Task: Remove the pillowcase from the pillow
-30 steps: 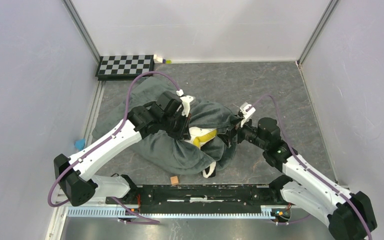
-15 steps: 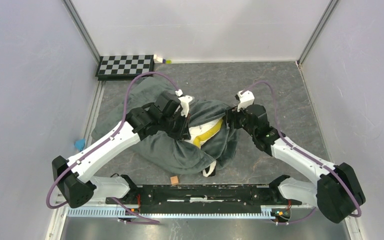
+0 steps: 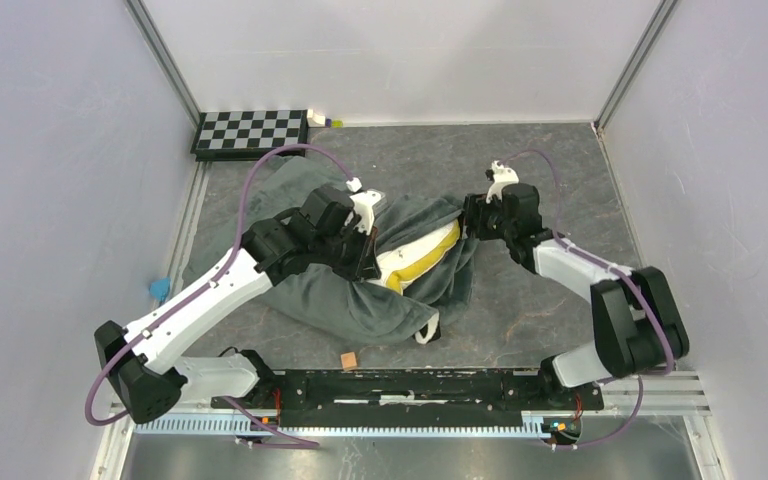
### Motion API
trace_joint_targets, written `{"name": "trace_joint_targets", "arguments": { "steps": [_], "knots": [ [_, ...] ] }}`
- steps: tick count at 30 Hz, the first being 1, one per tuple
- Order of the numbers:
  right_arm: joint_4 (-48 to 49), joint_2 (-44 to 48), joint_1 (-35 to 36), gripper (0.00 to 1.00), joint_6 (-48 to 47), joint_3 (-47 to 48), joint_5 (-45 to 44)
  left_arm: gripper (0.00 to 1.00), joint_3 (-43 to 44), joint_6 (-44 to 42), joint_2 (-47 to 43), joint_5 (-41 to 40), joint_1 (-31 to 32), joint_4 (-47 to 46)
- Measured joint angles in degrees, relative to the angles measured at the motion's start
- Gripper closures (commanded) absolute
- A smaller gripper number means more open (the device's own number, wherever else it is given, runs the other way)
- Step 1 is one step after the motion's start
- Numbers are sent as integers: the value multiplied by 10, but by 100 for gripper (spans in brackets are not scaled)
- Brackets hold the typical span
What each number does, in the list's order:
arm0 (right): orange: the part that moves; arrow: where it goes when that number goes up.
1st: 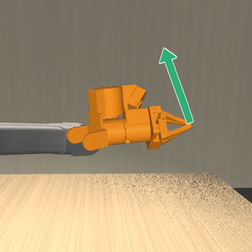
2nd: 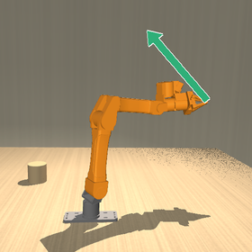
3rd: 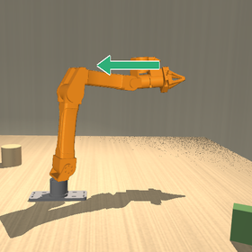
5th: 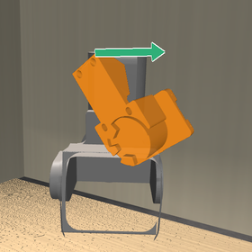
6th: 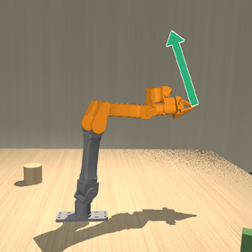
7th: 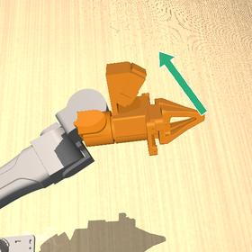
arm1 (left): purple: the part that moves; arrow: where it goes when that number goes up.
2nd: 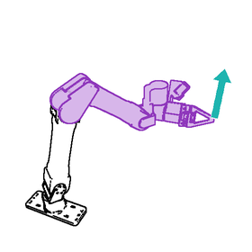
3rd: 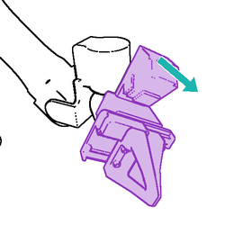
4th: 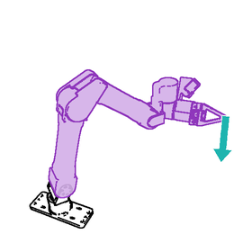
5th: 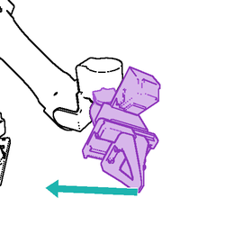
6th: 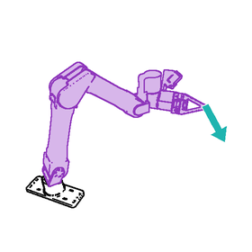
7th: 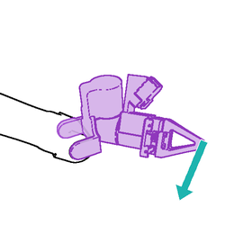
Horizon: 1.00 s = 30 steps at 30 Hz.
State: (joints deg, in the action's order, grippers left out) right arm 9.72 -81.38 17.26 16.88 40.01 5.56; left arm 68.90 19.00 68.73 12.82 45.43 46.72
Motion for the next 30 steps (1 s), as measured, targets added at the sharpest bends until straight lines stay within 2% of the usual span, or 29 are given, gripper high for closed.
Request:
{"name": "trace_joint_targets", "arguments": {
  "steps": [6, 10, 15, 18, 22, 26, 30],
  "knots": [
    [31, -94, -55, 31, 30, 54, 154, 98, -3, -2, -25, 15, -2, -7],
    [58, -179, -62, 30, 51, 106, 266, 98, -4, -7, -34, 54, -4, -14],
    [70, -219, -50, 25, 61, 134, 331, 98, -8, -7, -34, 98, -4, -18],
    [67, -218, -49, 13, 60, 134, 336, 98, -9, -6, -34, 111, -3, -26],
    [27, -182, -55, 4, 46, 131, 301, 98, -17, -1, -31, 113, -3, -44],
    [-21, -93, -80, 2, 44, 117, 237, 98, -28, 16, -10, 110, -3, -71],
    [-51, -13, -137, 2, 78, 110, 191, 98, -45, 35, 14, 86, -3, -106]
  ]
}}
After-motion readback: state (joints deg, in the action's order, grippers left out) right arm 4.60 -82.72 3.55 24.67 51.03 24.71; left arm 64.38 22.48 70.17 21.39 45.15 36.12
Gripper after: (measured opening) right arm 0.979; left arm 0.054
